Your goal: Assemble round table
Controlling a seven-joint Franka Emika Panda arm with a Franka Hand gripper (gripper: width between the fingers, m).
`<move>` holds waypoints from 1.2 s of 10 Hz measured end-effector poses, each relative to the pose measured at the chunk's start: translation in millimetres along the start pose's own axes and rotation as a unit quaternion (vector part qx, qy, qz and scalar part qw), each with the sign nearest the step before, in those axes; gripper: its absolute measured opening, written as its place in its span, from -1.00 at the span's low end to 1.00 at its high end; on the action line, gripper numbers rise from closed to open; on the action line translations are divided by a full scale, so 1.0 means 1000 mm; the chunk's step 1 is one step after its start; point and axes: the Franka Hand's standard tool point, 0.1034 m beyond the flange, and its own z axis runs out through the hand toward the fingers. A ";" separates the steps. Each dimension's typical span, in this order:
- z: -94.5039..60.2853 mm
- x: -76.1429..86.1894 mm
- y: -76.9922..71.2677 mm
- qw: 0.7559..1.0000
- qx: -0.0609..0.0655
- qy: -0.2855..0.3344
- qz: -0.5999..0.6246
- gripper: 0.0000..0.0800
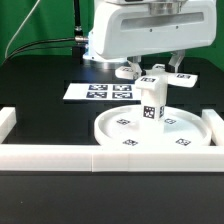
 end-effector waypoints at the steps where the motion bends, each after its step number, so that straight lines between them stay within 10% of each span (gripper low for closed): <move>1: 0.000 -0.003 -0.001 0.999 0.000 0.002 0.054 0.11; 8: -0.001 0.000 -0.001 0.964 0.008 0.014 0.265 0.11; 12: 0.001 -0.002 0.001 0.863 0.040 0.027 0.503 0.11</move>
Offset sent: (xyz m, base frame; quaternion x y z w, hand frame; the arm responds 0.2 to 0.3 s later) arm 0.0000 0.0000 0.0000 0.0000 0.0000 0.1938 0.9810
